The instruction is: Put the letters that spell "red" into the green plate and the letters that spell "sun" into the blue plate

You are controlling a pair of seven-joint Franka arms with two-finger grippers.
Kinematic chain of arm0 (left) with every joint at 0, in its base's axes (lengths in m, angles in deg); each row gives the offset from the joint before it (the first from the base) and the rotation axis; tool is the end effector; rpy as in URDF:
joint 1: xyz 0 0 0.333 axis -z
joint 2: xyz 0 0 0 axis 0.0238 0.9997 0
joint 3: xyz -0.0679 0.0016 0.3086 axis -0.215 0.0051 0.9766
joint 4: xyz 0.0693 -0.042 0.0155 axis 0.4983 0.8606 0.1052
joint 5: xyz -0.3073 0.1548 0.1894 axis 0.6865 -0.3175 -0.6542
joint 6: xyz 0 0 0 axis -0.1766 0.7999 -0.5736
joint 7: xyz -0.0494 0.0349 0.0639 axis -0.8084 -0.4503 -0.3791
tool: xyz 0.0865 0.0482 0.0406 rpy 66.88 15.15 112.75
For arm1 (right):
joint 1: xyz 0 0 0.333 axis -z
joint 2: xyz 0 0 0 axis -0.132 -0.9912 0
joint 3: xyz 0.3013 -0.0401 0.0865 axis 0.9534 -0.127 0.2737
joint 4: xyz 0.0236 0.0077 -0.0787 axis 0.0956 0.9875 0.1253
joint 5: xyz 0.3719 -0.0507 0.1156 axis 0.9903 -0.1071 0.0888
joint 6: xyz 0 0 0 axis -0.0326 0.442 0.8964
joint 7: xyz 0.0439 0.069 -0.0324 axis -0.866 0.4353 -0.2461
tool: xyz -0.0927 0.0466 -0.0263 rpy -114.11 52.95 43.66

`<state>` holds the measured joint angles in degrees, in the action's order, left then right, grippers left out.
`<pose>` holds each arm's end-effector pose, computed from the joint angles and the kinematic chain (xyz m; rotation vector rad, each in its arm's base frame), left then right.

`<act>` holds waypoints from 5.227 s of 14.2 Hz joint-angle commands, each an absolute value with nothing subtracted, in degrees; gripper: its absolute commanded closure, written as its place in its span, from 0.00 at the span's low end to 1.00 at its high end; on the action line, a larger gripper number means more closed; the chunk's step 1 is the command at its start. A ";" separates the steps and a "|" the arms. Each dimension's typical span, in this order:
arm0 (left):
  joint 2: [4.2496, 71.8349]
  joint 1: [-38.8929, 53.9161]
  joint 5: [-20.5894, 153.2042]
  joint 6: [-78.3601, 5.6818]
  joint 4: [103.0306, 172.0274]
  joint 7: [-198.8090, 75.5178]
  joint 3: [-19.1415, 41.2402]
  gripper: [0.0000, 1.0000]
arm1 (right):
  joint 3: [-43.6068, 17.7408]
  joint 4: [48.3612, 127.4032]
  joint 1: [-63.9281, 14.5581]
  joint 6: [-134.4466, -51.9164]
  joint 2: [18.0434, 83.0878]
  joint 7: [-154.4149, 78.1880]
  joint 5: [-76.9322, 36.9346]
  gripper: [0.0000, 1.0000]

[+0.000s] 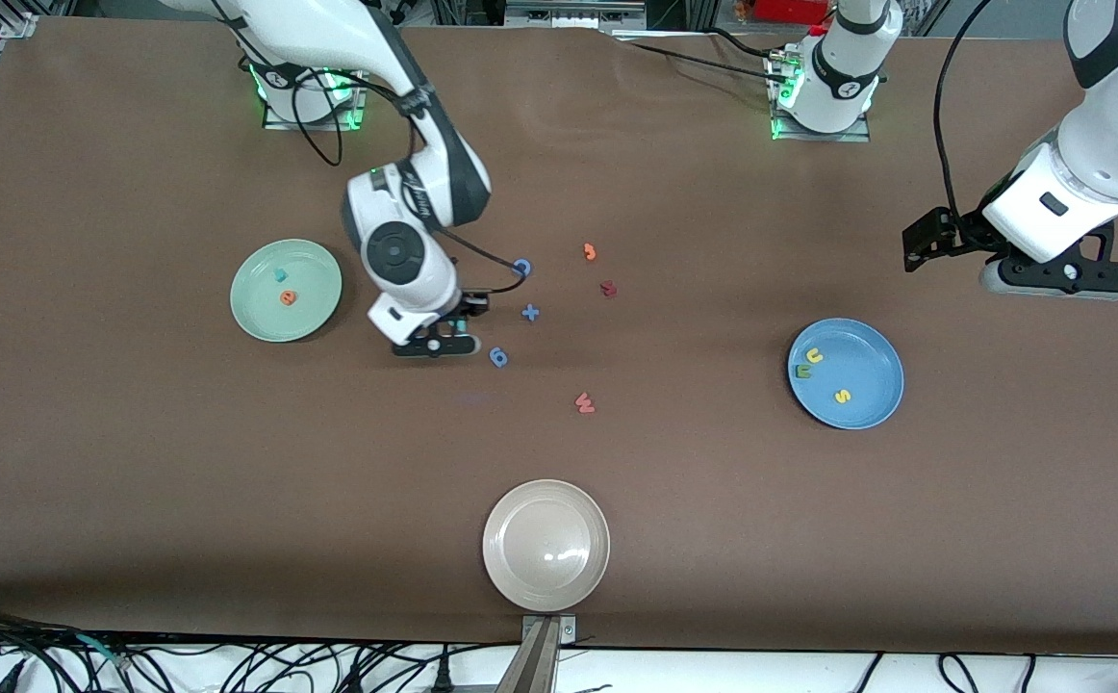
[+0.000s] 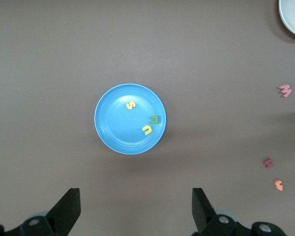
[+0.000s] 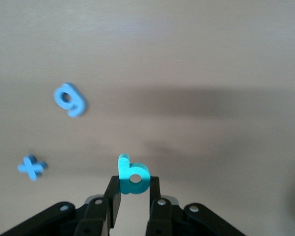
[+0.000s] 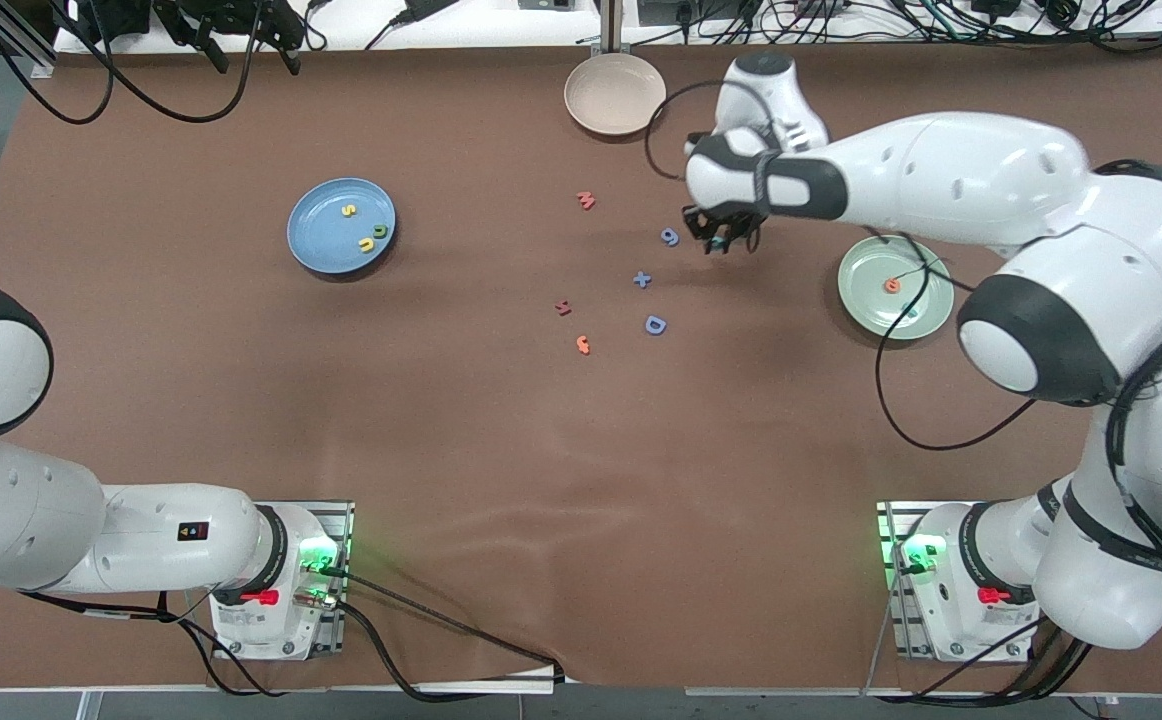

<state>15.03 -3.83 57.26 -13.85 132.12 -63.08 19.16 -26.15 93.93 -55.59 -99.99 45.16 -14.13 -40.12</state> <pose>0.5665 -0.0740 0.5717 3.1376 -0.0723 -0.0635 0.5343 0.3288 0.2554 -3.1268 -0.0441 0.2849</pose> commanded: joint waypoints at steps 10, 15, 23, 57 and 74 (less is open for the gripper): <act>16.37 -3.56 57.23 -12.60 129.40 -62.56 18.83 0.00 | -43.60 107.83 -55.93 -87.05 58.29 -24.99 -51.75 0.91; 16.38 -3.47 57.23 -12.52 129.40 -62.56 18.83 0.00 | -45.36 122.26 -55.75 -101.38 61.11 -29.82 -51.57 0.91; 16.38 -3.65 57.23 -12.43 129.40 -62.65 18.83 0.00 | -45.45 124.39 -55.31 -105.53 57.77 -31.94 -51.13 0.87; 16.29 -3.56 57.23 -12.25 129.40 -62.65 18.65 0.00 | -53.47 73.94 -49.71 -53.85 61.81 -36.25 -50.87 0.00; 16.38 -3.47 57.23 -12.25 129.40 -62.65 18.65 0.00 | -1.60 85.07 -4.69 -68.42 71.20 -35.10 -58.69 0.01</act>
